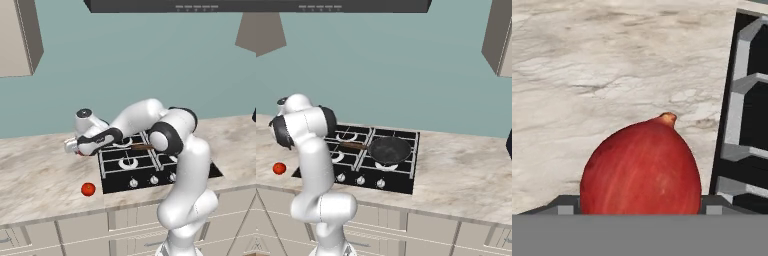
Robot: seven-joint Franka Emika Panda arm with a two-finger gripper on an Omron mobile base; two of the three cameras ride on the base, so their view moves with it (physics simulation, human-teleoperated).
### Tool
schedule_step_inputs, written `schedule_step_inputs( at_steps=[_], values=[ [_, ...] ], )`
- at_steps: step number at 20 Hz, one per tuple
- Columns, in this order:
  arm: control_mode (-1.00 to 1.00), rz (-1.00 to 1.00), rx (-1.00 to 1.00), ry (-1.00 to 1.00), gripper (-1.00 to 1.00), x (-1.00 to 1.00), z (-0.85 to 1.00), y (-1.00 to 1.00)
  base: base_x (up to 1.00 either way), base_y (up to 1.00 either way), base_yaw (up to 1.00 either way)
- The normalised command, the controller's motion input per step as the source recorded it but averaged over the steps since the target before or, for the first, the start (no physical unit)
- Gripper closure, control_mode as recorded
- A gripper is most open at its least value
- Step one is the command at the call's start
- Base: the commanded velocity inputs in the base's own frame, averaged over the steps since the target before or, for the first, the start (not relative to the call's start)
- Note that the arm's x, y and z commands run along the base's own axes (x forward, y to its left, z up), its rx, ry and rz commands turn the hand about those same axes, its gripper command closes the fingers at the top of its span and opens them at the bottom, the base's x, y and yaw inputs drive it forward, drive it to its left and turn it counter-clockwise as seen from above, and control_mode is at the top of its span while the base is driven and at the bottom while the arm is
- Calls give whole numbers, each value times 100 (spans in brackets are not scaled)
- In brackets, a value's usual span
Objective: Place the pan on the front right burner on the stove. Then place the tomato and the onion in the pan and turn on the front right burner.
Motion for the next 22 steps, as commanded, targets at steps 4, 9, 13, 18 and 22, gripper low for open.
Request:
schedule_step_inputs(
  at_steps=[4, 9, 13, 18, 22],
  values=[
    [-100, 0, 0, -12, 100, 0, 79, -23, 0, 0, 0],
    [-100, 0, 0, -1, 100, 0, 68, -32, 0, 0, 0],
    [-100, 0, 0, 0, 100, 0, 57, -38, 0, 0, 0],
    [-100, 0, 0, 0, 100, 0, 48, -47, 0, 0, 0],
    [-100, 0, 0, 0, 100, 0, 25, -66, 0, 0, 0]
  ],
)
